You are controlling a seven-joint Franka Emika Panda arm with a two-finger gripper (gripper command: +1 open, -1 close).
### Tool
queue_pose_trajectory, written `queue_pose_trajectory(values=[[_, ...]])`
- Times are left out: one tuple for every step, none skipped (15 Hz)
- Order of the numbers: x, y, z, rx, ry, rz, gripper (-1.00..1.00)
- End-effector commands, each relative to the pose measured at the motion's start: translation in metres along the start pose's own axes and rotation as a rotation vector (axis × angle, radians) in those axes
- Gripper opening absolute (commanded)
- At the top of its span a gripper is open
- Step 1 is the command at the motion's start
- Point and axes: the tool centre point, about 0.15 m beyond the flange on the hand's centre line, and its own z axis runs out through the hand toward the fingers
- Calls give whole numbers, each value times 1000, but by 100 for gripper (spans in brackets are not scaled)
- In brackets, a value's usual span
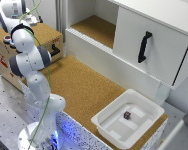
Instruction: Toggle the green light switch to turn off the green light
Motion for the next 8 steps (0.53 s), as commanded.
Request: queue_pose_trajectory(values=[[4, 5, 24, 55, 33, -22, -100], [7, 8, 25, 49, 33, -19, -100], [10, 12, 24, 48, 39, -25, -100], [14, 15, 23, 43, 41, -39, -100], [17, 17, 24, 33, 24, -45, -100], [21, 19, 24, 21, 25, -46, -100], [24, 22, 26, 6, 0, -38, -100], [26, 23, 29, 17, 14, -35, -100]])
